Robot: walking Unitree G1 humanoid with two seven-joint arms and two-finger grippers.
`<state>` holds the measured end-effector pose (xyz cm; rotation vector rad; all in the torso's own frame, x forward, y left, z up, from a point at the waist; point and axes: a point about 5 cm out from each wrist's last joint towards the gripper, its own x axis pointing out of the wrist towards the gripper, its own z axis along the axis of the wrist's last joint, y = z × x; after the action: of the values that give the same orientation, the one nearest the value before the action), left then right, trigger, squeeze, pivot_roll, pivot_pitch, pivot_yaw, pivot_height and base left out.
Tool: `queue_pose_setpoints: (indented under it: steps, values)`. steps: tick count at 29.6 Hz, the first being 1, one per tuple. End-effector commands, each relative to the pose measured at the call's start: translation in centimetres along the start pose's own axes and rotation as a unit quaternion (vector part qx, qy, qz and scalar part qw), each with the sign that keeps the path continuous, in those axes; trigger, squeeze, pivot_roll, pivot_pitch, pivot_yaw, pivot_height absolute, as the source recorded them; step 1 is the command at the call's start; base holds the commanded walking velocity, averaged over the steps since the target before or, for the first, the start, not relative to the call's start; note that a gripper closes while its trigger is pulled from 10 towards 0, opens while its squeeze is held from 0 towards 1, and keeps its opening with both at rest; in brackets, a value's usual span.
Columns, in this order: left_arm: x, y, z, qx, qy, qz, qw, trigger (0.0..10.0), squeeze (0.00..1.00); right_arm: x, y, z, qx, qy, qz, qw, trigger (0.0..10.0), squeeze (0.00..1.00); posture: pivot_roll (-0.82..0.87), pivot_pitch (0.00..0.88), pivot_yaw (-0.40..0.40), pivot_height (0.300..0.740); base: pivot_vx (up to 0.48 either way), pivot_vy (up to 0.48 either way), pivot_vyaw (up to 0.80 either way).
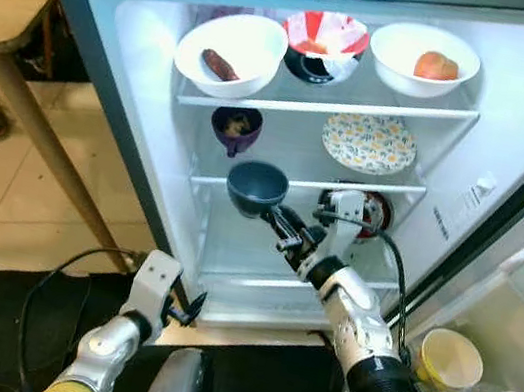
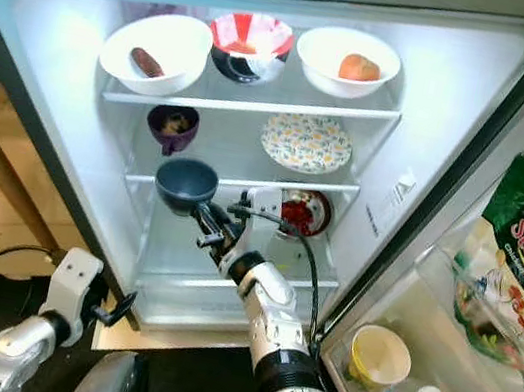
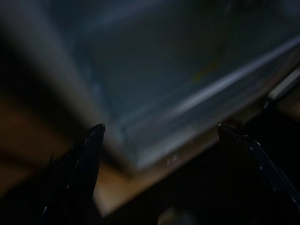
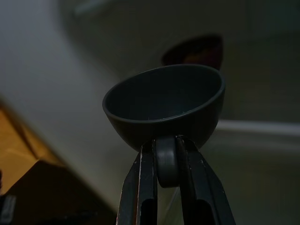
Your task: Restocking fridge
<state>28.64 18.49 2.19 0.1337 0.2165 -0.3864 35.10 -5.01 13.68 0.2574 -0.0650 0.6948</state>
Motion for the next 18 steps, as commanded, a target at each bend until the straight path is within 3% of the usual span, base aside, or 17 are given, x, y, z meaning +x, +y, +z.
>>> queue_pose_setpoints:
  steps: [1, 10, 18]
  values:
    - [-0.1, -0.4, -0.1, -0.005, -0.008, -0.003, 1.0, 10.0, 0.0, 0.4, -0.2, 0.9, -0.008, -0.017, -0.014, 1.0, 10.0, 0.0, 0.02, 0.199, 0.035, 0.58, 0.0, 0.0, 0.0]
    - [0.3, -0.5, 1.3, -0.001, -0.043, -0.007, 0.999, 10.0, 0.0, 0.7, -1.2, 1.5, -0.033, -0.008, -0.046, 0.998, 10.0, 0.0, 0.02, 0.218, 0.031, 0.58, 0.0, 0.0, 0.0]
    - [-0.3, -1.6, 2.6, 0.015, -0.086, -0.032, 0.996, 10.0, 0.0, 1.8, -2.3, 3.0, -0.056, 0.002, -0.086, 0.995, 10.0, 0.0, 0.07, 0.321, 0.044, 0.58, 0.0, 0.0, 0.0]
